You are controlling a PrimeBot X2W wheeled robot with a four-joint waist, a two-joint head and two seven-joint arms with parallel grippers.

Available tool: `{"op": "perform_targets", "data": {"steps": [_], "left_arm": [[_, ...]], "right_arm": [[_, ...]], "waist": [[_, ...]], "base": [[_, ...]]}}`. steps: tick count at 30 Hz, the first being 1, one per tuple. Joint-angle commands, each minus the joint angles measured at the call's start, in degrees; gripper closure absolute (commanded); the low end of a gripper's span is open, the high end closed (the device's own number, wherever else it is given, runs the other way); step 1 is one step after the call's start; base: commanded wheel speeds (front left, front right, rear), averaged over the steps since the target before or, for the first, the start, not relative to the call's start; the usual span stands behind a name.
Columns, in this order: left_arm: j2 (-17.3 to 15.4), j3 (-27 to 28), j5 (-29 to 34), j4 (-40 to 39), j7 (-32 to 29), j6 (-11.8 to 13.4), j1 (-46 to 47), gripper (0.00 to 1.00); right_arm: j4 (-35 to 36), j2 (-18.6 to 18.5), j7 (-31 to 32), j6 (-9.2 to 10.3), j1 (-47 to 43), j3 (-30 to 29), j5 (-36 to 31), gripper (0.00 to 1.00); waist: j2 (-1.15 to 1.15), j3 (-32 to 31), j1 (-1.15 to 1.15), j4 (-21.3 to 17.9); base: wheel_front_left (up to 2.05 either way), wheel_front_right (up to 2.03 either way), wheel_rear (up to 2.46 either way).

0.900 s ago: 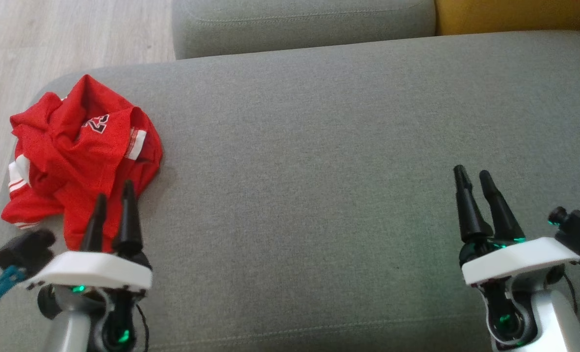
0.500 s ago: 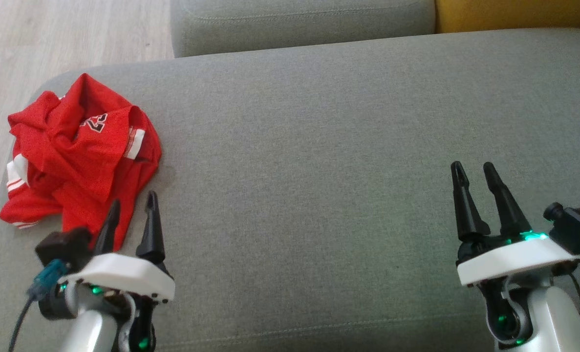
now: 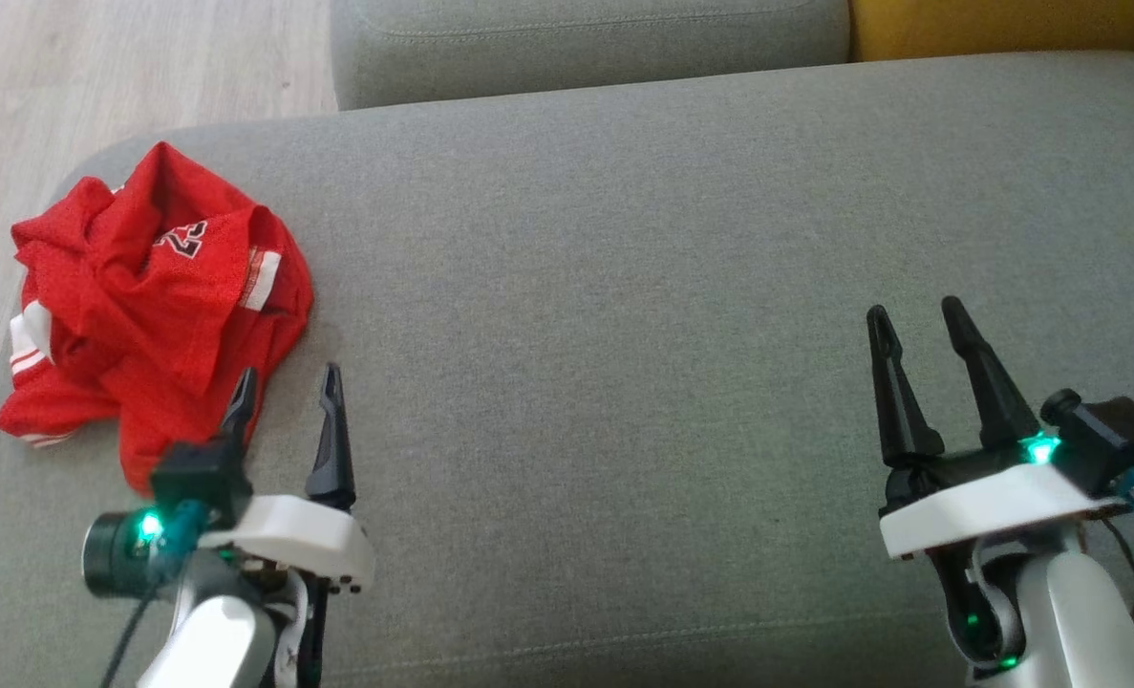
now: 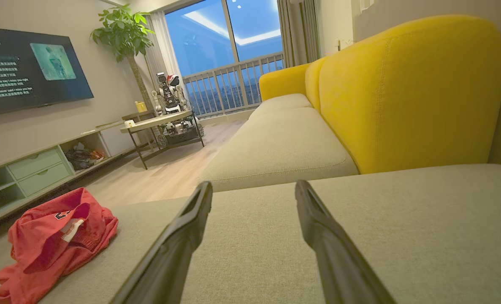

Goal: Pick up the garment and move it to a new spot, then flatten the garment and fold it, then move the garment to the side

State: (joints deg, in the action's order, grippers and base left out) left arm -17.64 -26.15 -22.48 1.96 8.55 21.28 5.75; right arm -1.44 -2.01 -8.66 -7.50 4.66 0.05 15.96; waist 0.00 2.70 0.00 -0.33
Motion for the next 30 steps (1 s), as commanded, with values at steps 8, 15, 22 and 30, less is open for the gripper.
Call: {"op": "perform_targets", "data": {"steps": [8,15,22,30], "left_arm": [[-3.88,-2.6,5.43,-2.59,2.08,3.78,4.62,0.0],[-4.12,-4.03,6.81,-4.52,3.27,5.95,4.99,0.0],[-1.97,-1.27,3.95,-5.76,4.46,2.48,2.52,0.0],[0.3,1.98,7.6,-3.28,5.65,-3.27,0.08,0.0]], "right_arm": [[3.62,-0.65,-1.97,0.01,3.47,2.07,-6.32,0.0],[4.15,-0.71,-3.16,0.01,3.29,2.29,-8.96,0.0],[1.65,-0.77,-4.35,0.01,3.2,0.37,-5.29,0.0],[-3.2,-0.83,-5.54,0.01,3.27,1.49,-3.0,0.0]], "waist": [[0.0,0.29,0.0,-0.12],[0.0,0.76,0.0,-0.11],[0.0,0.87,0.0,0.0],[0.0,0.81,0.0,-0.12]], "base": [[0.0,0.0,0.0],[0.0,0.0,0.0],[0.0,0.0,0.0],[0.0,0.0,0.0]]}}
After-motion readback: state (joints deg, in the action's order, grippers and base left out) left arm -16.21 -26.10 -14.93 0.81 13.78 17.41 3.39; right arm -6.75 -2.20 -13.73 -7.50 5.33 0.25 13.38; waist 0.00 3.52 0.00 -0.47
